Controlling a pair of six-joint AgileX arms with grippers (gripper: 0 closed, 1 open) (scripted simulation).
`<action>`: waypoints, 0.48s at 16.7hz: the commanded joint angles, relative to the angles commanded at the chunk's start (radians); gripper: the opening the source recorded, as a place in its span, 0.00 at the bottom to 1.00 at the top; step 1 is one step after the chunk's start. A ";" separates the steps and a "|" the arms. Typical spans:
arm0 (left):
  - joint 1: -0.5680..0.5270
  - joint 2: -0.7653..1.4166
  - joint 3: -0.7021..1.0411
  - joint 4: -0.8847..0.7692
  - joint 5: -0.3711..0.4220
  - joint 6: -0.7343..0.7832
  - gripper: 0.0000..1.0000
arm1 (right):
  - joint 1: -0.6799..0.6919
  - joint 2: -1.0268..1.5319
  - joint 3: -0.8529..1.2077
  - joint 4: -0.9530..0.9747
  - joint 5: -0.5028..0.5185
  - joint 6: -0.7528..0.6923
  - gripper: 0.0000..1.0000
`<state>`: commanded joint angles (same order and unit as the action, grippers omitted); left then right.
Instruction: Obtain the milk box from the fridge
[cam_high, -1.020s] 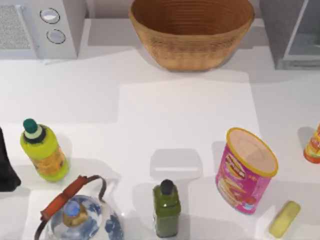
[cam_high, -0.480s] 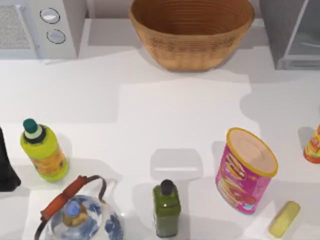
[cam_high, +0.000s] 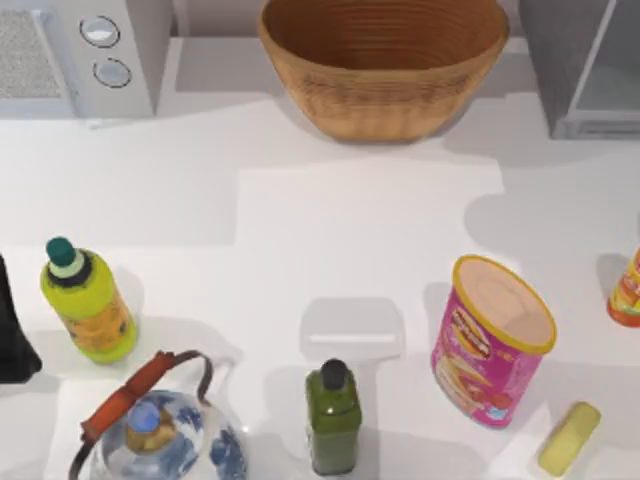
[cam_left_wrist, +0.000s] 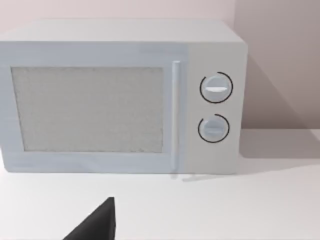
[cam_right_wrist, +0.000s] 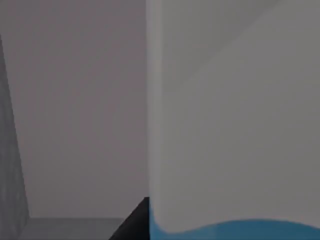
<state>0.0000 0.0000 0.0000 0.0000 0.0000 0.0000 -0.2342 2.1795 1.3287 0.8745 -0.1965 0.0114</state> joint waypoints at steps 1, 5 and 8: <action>0.000 0.000 0.000 0.000 0.000 0.000 1.00 | -0.004 -0.024 -0.032 0.016 -0.005 0.000 0.00; 0.000 0.000 0.000 0.000 0.000 0.000 1.00 | -0.021 -0.121 -0.235 0.072 -0.023 0.000 0.00; 0.000 0.000 0.000 0.000 0.000 0.000 1.00 | -0.036 -0.200 -0.380 0.125 -0.036 0.001 0.00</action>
<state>0.0000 0.0000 0.0000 0.0000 0.0000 0.0000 -0.2699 1.9791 0.9489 0.9991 -0.2327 0.0120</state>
